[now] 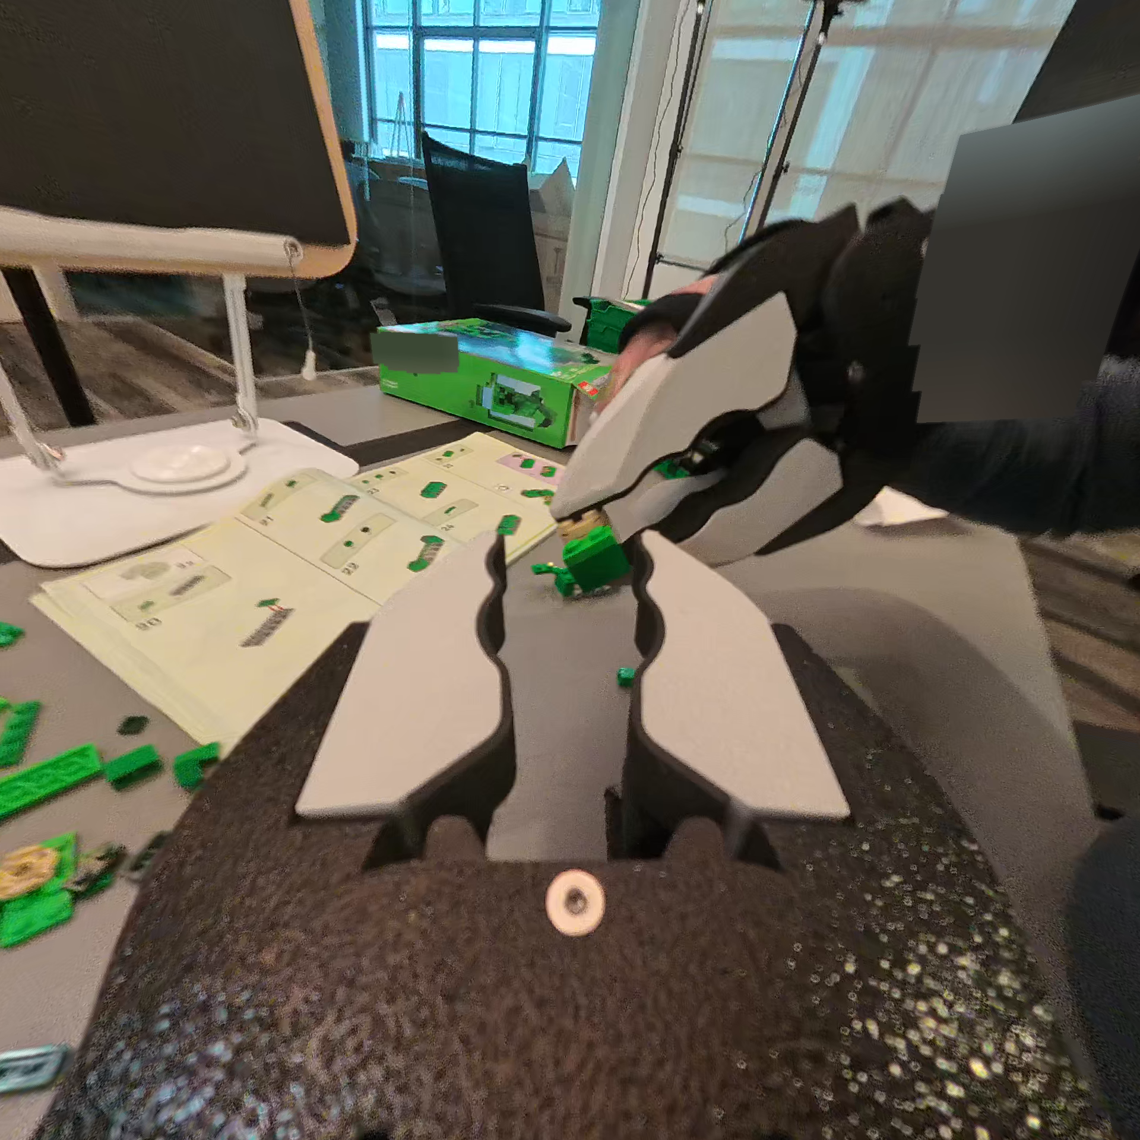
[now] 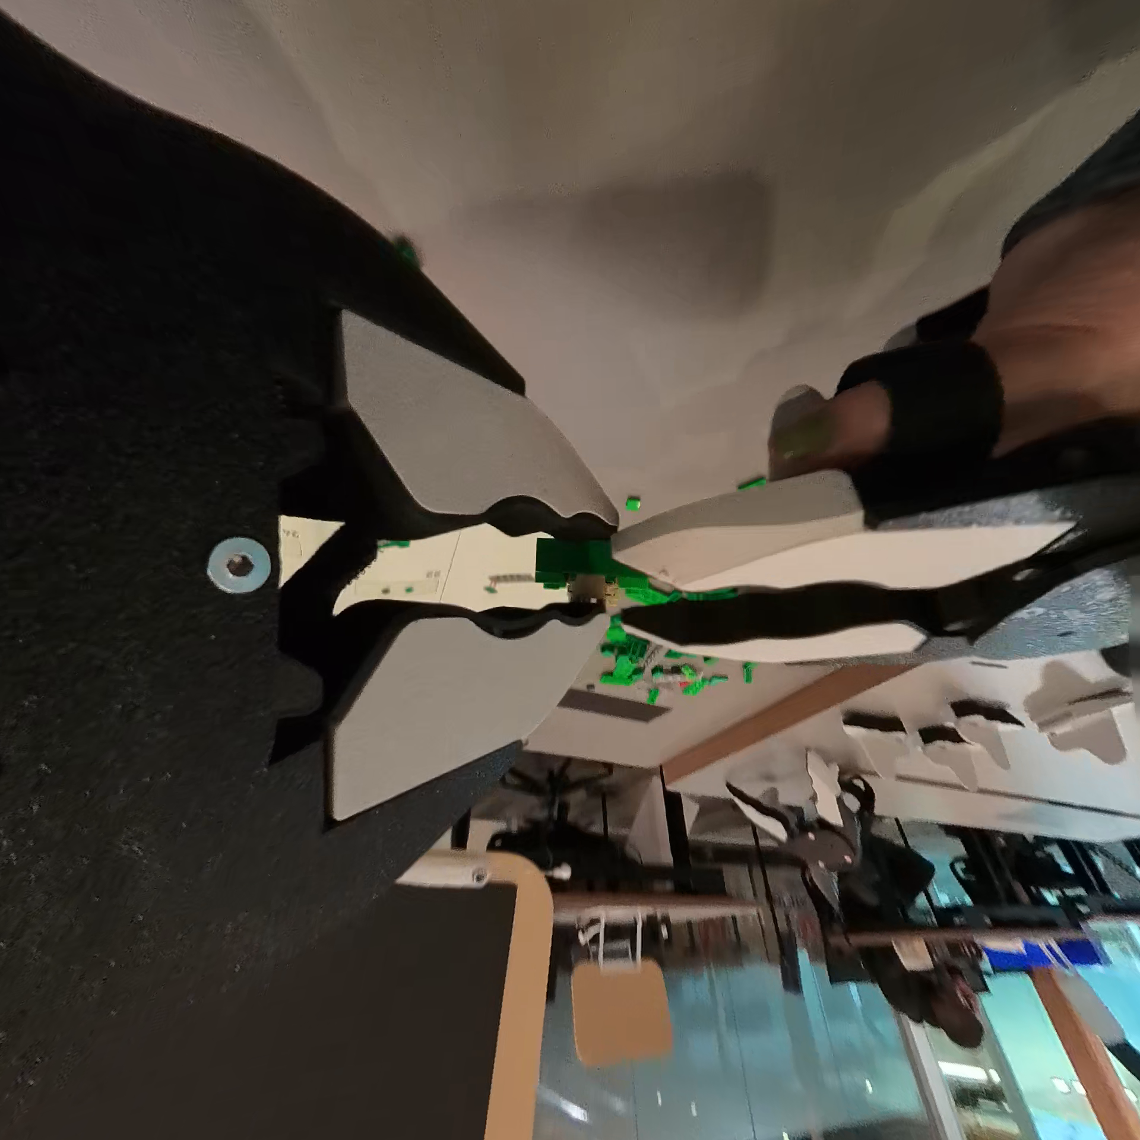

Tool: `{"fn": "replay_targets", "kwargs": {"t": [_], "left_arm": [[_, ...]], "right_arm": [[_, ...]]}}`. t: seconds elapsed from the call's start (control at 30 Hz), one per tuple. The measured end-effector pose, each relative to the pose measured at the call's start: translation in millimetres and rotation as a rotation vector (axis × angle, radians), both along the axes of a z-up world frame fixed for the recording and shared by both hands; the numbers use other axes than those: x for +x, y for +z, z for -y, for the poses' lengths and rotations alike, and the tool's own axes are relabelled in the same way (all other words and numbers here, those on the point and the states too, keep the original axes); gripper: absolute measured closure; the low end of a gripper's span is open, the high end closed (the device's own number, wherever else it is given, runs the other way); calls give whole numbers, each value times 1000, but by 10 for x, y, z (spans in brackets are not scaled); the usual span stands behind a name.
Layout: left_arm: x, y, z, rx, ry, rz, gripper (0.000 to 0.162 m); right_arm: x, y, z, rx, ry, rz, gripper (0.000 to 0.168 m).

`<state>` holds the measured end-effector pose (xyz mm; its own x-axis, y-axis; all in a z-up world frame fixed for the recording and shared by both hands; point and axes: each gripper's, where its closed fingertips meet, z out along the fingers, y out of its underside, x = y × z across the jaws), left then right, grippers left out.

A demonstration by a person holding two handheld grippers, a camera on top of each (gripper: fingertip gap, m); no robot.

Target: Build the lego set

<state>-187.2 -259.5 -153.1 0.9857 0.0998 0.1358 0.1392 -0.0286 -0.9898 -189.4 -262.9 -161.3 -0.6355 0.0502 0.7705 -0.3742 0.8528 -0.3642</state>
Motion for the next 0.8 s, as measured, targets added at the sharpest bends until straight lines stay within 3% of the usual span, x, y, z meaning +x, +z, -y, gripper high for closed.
{"fn": "replay_targets", "kwargs": {"t": [0.2,0.5,0.8], "left_arm": [[97,-128,39,-141,-30,-273,126],[180,-103,-24,-87,-107,0,127],[147,-6,-60,-7,-121,187,131]], "right_arm": [[25,30,-64,5,-10,121,149],[57,-10,-110,94,-14,175,149],[55,61,-57,206,23,-59,149]]}}
